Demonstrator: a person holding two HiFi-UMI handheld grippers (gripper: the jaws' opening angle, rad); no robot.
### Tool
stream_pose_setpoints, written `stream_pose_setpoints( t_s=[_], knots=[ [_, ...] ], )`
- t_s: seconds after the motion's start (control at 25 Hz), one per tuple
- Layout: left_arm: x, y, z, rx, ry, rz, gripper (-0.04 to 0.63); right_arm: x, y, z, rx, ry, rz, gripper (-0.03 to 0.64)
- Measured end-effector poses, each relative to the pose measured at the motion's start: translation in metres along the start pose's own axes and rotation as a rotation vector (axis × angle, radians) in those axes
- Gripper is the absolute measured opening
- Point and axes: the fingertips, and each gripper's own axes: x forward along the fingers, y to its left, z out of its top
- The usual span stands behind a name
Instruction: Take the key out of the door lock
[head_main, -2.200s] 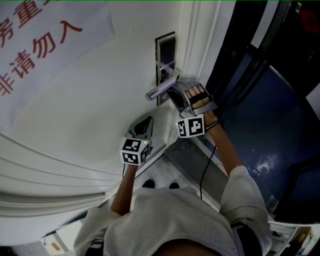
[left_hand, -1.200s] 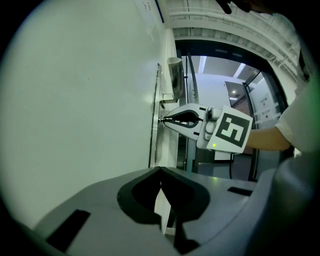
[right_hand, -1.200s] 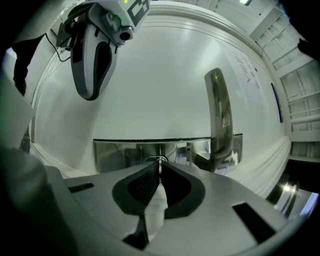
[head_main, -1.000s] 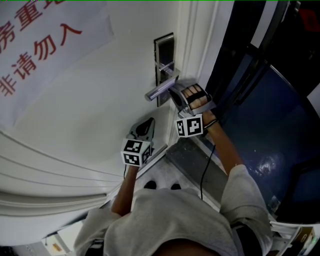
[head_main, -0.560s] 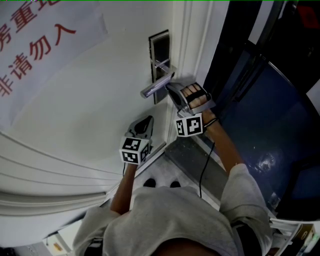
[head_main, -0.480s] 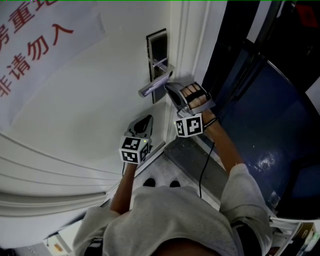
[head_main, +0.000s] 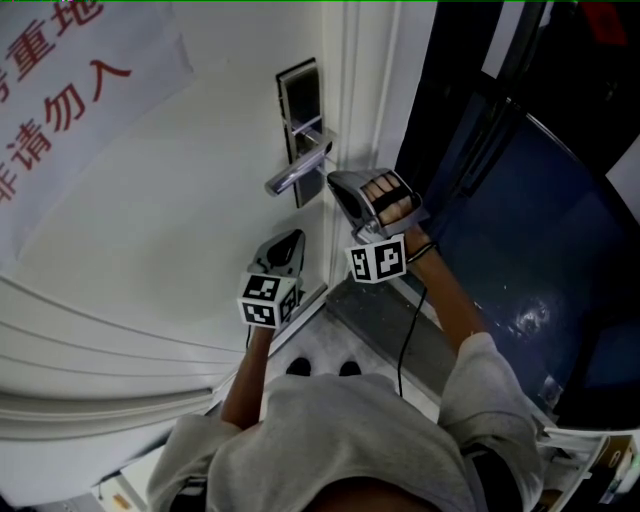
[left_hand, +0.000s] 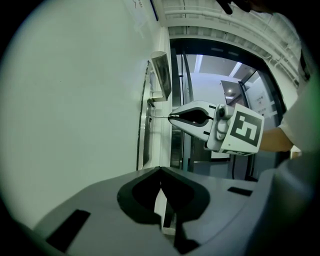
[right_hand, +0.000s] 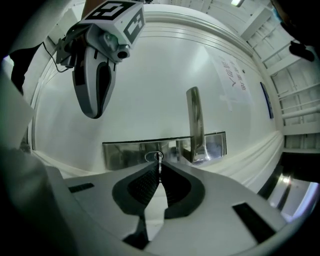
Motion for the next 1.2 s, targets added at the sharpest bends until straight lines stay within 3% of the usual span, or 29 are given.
stream_pose_setpoints(
  t_s=[0.12,0.24,0.76,1.0,1.2],
  knots=[
    [0.000,0.002,0.001,0.001,-0.002,0.001,0.018,-0.005,-0.003,-0.001,0.069,0.005,-0.005,0.031],
    [0.004,0.002,0.003,0.003,-0.005,-0.005,0.018,-0.012,-0.003,-0.006,0.207,0.030,-0.005,0.031],
    [0.026,-0.016,0.005,0.012,-0.003,-0.078,0.018,-0.045,0.016,-0.041,1.135,0.131,-0.054,0.029],
    [0.037,-0.023,0.005,0.013,-0.001,-0.108,0.018,-0.065,0.041,-0.058,1.297,0.206,-0.086,0.029],
    [0.048,-0.030,0.003,0.019,0.011,-0.142,0.018,-0.091,0.048,-0.084,1.335,0.286,-0.153,0.029]
  ],
)
